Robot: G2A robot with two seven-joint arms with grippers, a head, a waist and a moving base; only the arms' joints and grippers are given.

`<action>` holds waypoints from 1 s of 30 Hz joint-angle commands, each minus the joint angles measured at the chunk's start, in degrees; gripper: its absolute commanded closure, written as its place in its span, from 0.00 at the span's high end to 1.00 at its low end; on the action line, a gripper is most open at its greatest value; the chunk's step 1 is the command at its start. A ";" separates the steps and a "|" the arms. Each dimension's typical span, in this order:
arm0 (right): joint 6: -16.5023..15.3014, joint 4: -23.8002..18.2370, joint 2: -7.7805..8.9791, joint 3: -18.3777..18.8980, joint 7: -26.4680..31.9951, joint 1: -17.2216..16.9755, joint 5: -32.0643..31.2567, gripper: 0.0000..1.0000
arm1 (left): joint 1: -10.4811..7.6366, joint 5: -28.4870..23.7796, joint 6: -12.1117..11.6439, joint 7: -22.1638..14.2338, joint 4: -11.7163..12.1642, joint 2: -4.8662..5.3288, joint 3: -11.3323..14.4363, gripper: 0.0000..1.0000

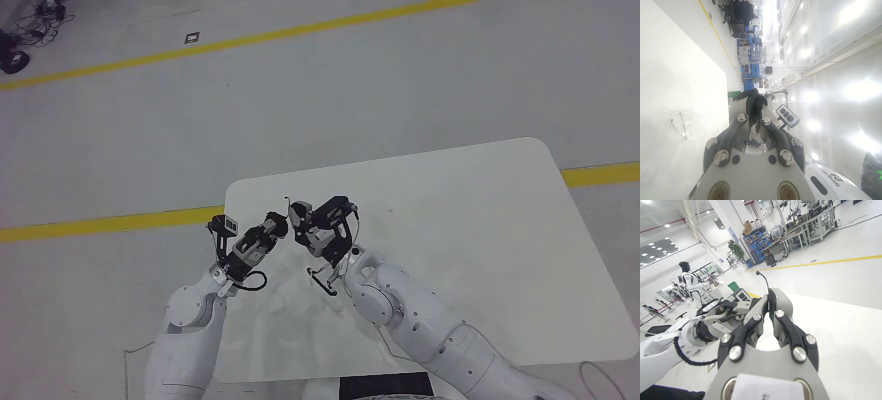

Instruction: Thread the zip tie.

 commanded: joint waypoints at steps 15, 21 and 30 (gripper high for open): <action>-0.21 -0.03 -0.18 0.12 0.28 -0.37 0.12 0.00 | 0.00 0.00 0.00 0.00 0.00 0.00 0.00 0.00; -0.42 -0.31 -0.13 0.28 0.52 -0.59 -0.43 0.00 | 0.00 0.00 0.00 0.00 0.00 0.00 0.00 0.00; -0.79 0.26 -0.24 0.02 1.06 -0.54 -0.69 0.00 | 0.00 0.00 0.00 0.00 0.00 0.00 0.00 0.00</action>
